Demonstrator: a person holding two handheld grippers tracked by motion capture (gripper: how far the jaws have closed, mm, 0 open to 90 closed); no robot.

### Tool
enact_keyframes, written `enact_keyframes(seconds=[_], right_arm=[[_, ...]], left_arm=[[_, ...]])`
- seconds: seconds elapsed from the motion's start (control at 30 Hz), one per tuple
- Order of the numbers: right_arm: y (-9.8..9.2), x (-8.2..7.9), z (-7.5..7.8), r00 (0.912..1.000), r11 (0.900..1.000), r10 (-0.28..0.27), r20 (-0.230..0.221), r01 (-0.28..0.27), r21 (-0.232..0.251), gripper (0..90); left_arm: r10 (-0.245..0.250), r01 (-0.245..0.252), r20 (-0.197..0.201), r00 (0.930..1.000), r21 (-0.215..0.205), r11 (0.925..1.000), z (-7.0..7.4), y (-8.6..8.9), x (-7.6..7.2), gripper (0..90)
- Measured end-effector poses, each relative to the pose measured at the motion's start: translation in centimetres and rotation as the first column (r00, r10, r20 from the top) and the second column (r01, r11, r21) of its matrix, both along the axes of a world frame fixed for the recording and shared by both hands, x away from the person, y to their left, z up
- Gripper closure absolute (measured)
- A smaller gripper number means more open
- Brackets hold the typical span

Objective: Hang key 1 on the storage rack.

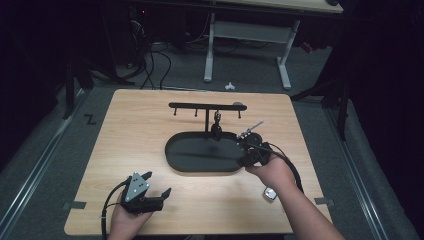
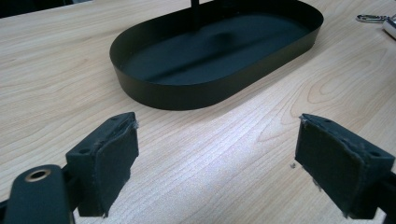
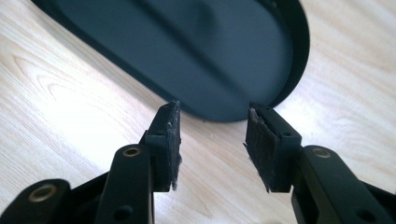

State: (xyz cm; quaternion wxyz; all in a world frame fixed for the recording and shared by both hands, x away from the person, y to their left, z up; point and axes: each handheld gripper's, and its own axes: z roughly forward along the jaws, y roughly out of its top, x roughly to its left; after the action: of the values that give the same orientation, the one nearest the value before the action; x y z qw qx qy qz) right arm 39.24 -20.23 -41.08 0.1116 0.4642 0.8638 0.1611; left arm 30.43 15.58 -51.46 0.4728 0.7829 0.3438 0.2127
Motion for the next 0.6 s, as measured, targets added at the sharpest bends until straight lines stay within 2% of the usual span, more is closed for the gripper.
enact_keyframes(seconds=[0.27, 0.43, 0.6], right_arm=[[-1.5, -1.9, -2.1, 0.9999, 1.000, -0.011, 0.006, 0.011, 0.018, 51.8], [-3.3, -3.0, -3.8, 0.9994, 0.999, -0.034, 0.007, 0.034, 0.010, 51.8], [-4.9, -3.5, -4.8, 0.9967, 0.996, -0.081, -0.002, 0.081, 0.026, 52.4]], left_arm=[[-0.005, 0.005, 0.000, 1.0000, 0.007, 1.0000, 0.0, -0.1, 0.0, 13.6], [-0.006, 0.006, -0.002, 1.0000, 0.008, 1.0000, 0.0, -0.1, 0.0, 13.7], [-0.007, 0.007, -0.001, 1.0000, 0.009, 0.9999, -0.1, -0.2, 0.0, 13.7]])
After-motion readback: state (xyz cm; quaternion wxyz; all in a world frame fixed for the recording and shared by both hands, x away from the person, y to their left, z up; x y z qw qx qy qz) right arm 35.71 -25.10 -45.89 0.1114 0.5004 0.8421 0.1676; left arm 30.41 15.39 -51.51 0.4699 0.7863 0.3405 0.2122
